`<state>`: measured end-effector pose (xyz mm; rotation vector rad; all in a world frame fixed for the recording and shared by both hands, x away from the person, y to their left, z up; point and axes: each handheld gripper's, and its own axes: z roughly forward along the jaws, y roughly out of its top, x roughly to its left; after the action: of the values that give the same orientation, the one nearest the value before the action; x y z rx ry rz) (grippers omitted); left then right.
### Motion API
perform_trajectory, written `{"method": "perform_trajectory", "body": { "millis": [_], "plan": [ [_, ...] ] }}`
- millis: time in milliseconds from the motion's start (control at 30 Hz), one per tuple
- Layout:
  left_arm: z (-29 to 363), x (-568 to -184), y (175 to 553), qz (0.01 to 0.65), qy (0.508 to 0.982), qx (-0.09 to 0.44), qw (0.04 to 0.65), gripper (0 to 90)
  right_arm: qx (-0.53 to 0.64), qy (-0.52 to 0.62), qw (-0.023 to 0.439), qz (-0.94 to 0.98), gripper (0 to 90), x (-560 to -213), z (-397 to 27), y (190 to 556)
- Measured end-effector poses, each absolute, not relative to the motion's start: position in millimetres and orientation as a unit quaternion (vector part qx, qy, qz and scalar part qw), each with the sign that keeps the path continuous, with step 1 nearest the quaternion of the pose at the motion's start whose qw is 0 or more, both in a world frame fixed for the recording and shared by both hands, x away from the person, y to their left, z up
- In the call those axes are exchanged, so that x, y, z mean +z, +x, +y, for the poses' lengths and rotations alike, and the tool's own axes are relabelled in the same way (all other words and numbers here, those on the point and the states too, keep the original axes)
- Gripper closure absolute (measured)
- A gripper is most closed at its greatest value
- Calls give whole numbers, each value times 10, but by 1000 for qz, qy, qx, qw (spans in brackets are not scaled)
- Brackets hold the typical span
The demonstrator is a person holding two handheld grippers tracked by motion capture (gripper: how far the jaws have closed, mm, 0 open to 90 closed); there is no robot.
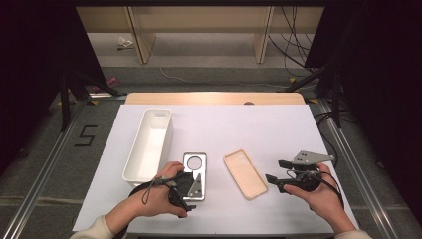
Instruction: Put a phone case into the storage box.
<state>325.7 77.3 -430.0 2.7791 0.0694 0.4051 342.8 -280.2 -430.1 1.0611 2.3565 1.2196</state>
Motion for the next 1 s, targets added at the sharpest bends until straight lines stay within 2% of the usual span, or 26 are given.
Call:
{"method": "perform_trajectory", "body": {
  "millis": [1000],
  "plan": [
    [661, -4530, 3414, 11, 985, 142, 101, 297, 422, 367, 143, 817, 282, -4312, -2791, 3445]
  ]
}}
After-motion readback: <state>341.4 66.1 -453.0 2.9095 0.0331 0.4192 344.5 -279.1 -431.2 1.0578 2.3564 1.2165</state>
